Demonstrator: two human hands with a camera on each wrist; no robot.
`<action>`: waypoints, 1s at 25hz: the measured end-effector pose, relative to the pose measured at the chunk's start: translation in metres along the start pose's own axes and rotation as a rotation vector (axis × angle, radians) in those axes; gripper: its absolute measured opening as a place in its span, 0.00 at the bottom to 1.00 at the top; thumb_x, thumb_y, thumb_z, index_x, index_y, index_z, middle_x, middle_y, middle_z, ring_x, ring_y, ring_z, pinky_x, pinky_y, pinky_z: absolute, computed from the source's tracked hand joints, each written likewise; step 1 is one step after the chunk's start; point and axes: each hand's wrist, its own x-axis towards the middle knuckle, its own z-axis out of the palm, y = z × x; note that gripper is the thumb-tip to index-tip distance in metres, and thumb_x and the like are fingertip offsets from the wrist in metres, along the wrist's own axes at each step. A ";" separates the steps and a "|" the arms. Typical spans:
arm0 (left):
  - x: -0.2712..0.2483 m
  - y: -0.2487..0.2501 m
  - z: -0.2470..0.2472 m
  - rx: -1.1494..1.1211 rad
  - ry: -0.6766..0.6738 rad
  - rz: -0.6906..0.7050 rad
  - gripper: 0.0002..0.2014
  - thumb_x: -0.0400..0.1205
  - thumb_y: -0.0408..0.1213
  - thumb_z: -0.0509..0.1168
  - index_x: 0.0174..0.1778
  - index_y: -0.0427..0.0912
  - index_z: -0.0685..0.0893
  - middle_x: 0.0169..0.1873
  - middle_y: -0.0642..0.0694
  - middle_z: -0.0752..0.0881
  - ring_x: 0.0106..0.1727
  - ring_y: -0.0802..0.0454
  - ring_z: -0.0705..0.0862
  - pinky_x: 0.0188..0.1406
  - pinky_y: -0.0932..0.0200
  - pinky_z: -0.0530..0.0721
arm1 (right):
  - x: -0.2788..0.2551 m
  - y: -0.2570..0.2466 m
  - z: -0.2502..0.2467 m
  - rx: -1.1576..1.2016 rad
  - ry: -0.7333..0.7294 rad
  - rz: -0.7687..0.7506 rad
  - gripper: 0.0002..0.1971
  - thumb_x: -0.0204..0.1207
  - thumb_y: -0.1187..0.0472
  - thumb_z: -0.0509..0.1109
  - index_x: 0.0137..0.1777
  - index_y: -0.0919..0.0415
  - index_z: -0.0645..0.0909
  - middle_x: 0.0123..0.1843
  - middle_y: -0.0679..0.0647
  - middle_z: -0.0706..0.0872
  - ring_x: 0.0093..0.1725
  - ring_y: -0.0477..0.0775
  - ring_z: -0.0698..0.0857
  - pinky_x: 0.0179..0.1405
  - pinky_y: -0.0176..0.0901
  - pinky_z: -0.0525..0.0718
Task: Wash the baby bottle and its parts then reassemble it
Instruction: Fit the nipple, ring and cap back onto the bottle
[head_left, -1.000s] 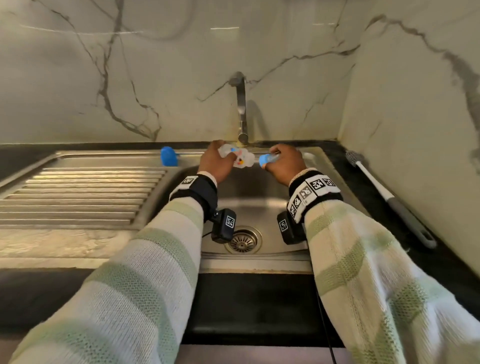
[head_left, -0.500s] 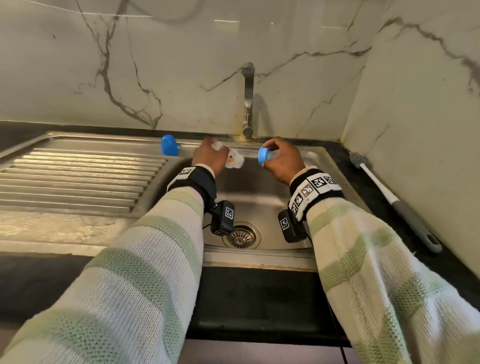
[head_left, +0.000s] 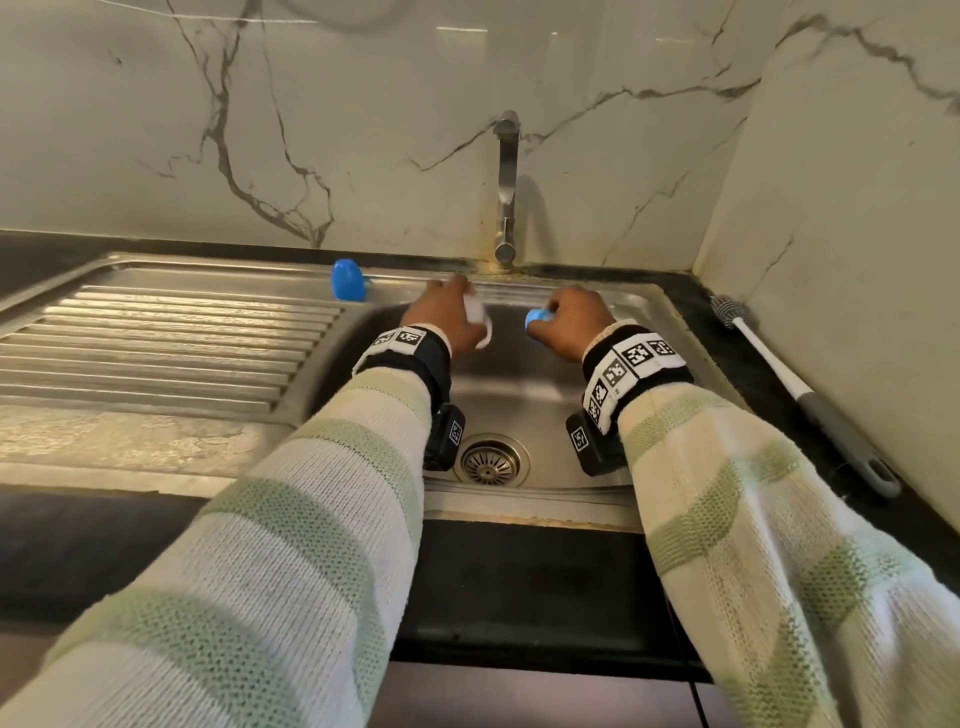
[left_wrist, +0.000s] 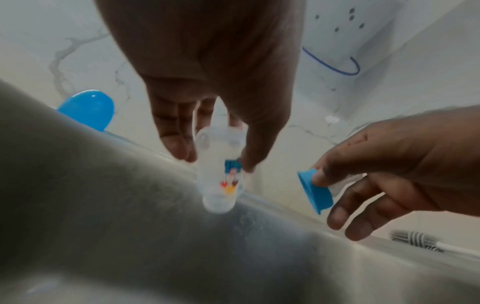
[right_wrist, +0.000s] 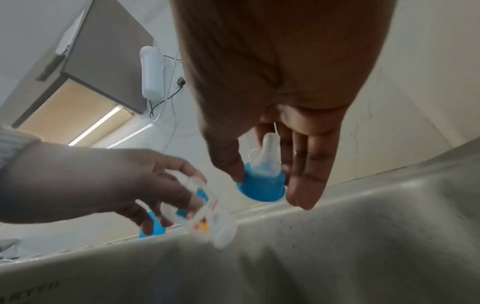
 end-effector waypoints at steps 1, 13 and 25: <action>0.003 0.002 -0.003 -0.021 0.132 0.042 0.29 0.75 0.44 0.72 0.72 0.45 0.74 0.66 0.37 0.77 0.60 0.35 0.83 0.61 0.44 0.82 | 0.002 -0.003 0.000 0.029 0.088 -0.024 0.13 0.69 0.51 0.75 0.43 0.62 0.86 0.38 0.57 0.86 0.39 0.58 0.84 0.37 0.41 0.74; 0.012 -0.005 0.009 -0.679 -0.113 -0.395 0.16 0.84 0.46 0.63 0.56 0.35 0.81 0.39 0.34 0.84 0.28 0.44 0.82 0.25 0.58 0.82 | 0.005 0.008 0.013 0.206 -0.069 -0.032 0.17 0.66 0.64 0.81 0.55 0.58 0.86 0.50 0.54 0.88 0.48 0.53 0.85 0.44 0.43 0.83; 0.010 -0.003 0.008 -0.856 -0.101 -0.454 0.22 0.81 0.51 0.61 0.61 0.37 0.82 0.41 0.36 0.86 0.31 0.48 0.81 0.28 0.61 0.80 | 0.005 0.004 0.014 0.386 0.002 -0.088 0.19 0.65 0.66 0.82 0.54 0.56 0.83 0.53 0.53 0.86 0.50 0.53 0.86 0.47 0.50 0.89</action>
